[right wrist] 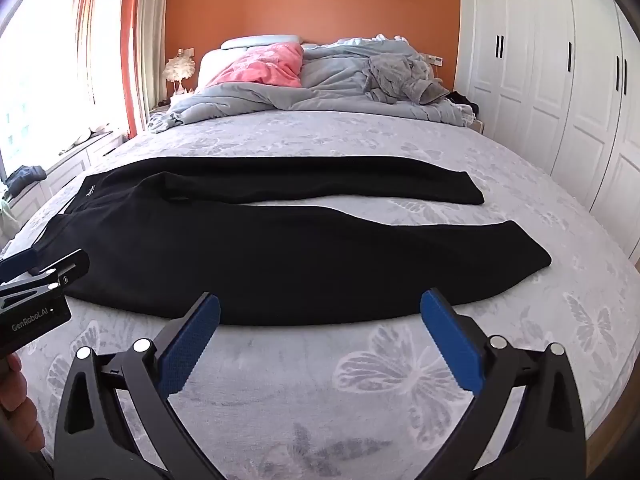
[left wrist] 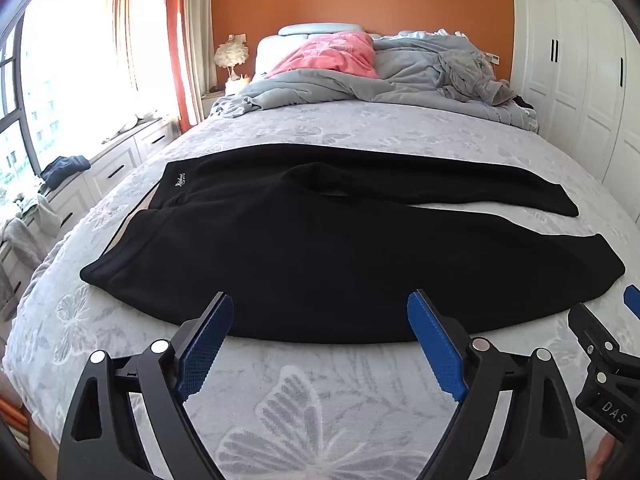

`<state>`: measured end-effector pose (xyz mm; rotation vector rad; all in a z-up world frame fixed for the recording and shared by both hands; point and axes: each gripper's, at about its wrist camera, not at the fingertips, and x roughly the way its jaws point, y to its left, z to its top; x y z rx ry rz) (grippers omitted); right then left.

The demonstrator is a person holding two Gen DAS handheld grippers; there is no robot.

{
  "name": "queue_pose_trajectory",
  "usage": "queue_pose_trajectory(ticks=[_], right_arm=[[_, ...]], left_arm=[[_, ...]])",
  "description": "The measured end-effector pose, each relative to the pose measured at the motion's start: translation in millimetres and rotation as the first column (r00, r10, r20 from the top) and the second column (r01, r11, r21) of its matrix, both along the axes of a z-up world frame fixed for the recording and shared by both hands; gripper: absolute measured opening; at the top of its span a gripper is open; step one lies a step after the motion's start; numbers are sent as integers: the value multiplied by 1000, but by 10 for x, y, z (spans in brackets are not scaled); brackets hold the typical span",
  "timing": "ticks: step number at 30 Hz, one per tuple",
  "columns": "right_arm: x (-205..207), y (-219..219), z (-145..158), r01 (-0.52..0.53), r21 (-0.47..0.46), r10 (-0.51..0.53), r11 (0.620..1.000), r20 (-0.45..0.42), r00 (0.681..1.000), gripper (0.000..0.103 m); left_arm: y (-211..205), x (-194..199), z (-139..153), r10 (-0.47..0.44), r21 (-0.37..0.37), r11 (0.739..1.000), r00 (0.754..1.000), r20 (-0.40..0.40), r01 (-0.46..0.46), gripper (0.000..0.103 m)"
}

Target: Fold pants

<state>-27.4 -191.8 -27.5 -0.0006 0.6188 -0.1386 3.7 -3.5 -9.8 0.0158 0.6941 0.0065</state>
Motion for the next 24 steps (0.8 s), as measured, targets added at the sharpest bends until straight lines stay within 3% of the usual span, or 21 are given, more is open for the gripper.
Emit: queue_pose_trajectory(ticks=[24], right_arm=[[-28, -4, -1, -1, 12, 1, 1000, 2, 1000, 98]], left_arm=[[8, -34, -15, 10, 1, 1000, 1000, 6, -10, 86]])
